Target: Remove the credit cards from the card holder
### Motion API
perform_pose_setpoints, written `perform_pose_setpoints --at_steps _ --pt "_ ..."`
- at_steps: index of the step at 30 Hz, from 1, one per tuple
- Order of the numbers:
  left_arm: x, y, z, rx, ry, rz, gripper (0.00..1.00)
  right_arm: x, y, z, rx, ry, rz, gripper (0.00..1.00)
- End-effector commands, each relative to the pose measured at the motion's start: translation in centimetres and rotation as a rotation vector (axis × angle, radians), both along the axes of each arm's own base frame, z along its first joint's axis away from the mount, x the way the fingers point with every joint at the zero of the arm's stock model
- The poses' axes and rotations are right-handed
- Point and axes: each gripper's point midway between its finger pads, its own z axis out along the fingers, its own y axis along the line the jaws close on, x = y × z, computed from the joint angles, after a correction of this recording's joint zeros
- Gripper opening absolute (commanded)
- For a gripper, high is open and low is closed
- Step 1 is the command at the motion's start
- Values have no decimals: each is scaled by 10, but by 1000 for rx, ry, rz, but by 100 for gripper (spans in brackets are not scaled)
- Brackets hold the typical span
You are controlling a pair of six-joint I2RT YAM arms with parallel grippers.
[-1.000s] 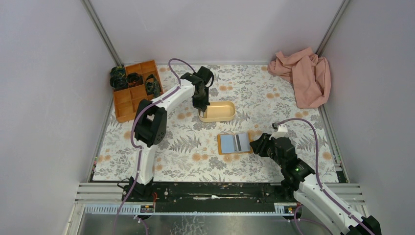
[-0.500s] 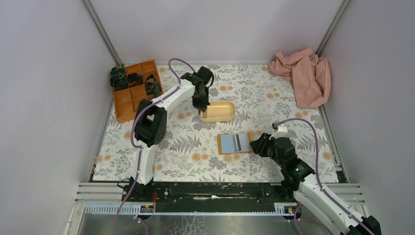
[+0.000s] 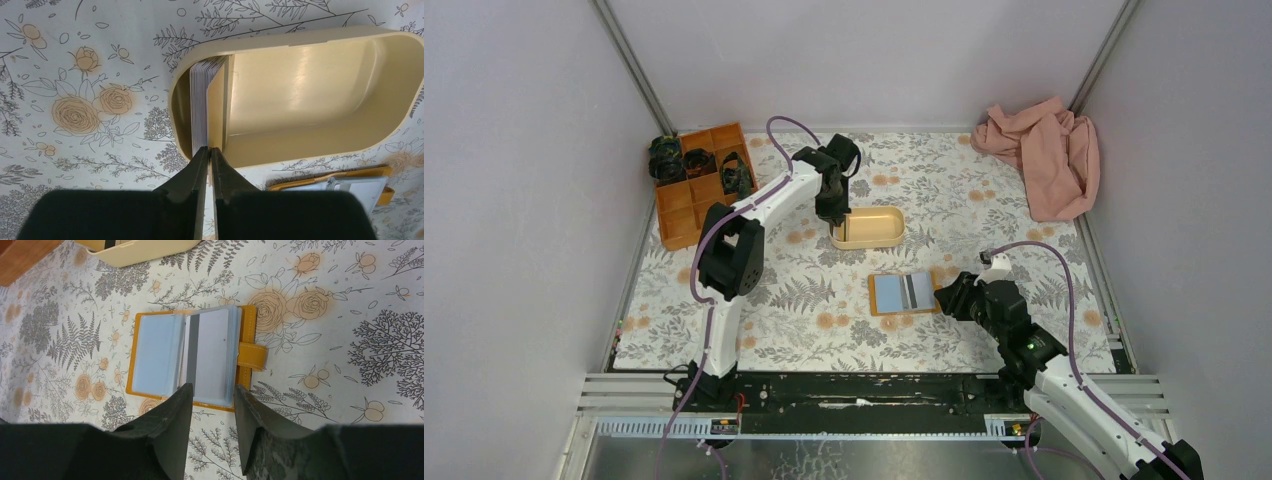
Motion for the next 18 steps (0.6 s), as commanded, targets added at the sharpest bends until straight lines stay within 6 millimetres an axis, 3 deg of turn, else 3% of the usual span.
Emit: perform_pose_setpoints --at_steps 1,13,18 --pt "6 8 31 1 -61 23 13 8 0 11 9 -51 -15 43" --pt "5 5 28 -6 -50 15 14 8 0 10 9 -48 -14 43" --pt "6 3 29 -10 -59 16 3 8 1 10 10 -48 -14 43"
